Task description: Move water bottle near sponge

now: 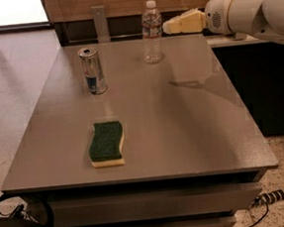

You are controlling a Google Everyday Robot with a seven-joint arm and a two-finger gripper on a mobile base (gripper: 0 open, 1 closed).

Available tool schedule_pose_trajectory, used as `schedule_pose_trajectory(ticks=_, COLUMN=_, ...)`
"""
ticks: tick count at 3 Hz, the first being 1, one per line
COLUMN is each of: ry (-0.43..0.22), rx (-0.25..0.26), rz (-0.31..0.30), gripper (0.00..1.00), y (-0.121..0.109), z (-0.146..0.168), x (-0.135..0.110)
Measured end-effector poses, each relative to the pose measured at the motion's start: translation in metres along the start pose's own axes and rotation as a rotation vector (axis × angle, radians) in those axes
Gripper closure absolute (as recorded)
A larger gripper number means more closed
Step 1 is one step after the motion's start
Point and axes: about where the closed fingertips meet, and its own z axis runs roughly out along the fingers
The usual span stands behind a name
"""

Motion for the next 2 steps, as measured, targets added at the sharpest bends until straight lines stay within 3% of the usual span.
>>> schedule_pose_trajectory(ticks=1, ry=-0.097, rx=-0.033, rz=0.032, gripper=0.00, y=-0.016, z=0.044, x=0.000)
schedule_pose_trajectory(ticks=2, ry=-0.150, rx=-0.066, rz=0.051, gripper=0.00, y=-0.024, z=0.077, x=0.004)
